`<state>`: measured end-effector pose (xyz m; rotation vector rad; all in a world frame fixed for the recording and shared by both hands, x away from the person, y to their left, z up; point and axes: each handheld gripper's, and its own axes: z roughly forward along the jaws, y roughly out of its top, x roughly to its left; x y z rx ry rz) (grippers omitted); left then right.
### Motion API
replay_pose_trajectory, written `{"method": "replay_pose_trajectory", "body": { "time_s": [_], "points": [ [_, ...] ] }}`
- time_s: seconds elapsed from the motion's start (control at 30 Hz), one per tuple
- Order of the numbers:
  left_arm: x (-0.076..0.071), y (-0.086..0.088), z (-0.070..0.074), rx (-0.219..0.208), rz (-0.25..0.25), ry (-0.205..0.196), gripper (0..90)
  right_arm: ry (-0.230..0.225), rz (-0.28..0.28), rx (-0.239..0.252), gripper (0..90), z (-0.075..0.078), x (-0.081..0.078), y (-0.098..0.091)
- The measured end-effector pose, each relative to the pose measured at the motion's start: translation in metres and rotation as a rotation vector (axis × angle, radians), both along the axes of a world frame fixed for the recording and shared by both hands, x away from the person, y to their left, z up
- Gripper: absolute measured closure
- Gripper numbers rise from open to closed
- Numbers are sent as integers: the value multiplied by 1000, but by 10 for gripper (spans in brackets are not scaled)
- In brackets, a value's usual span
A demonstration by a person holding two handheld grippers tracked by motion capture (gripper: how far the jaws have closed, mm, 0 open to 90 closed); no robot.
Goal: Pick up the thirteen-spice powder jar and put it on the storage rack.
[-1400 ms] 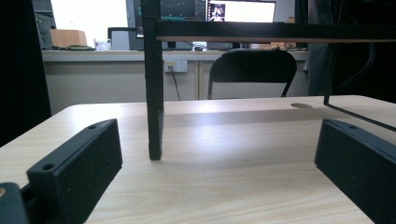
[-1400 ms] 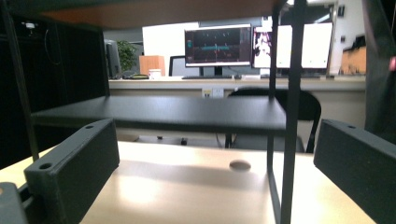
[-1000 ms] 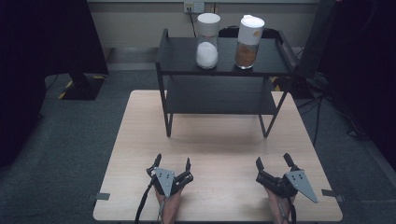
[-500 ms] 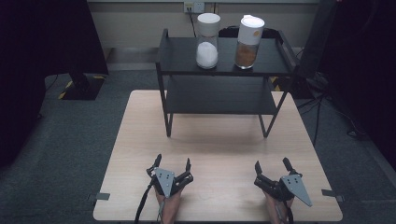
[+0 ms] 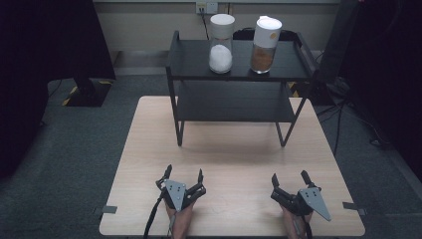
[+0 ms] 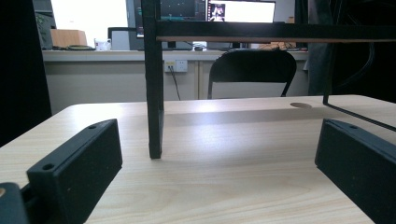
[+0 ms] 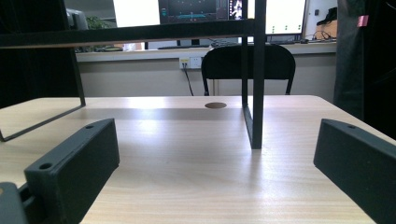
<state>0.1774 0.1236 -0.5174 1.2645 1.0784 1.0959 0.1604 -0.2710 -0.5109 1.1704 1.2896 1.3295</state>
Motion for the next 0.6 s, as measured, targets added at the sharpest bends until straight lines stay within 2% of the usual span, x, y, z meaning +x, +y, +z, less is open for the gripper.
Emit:
{"method": "replay_pose_trajectory", "body": {
  "time_s": [0.13, 0.3, 0.6],
  "points": [
    [0, 0, 0, 0, 0, 0, 1, -7, 0, -11, 0, -1, -1, 1],
    [0, 0, 0, -1, 1, 0, 1, -31, 2, -48, 0, -5, -3, 4],
    [0, -1, 0, -1, 3, 0, 3, -30, -25, -42, 0, -5, -5, 8]
  ]
}}
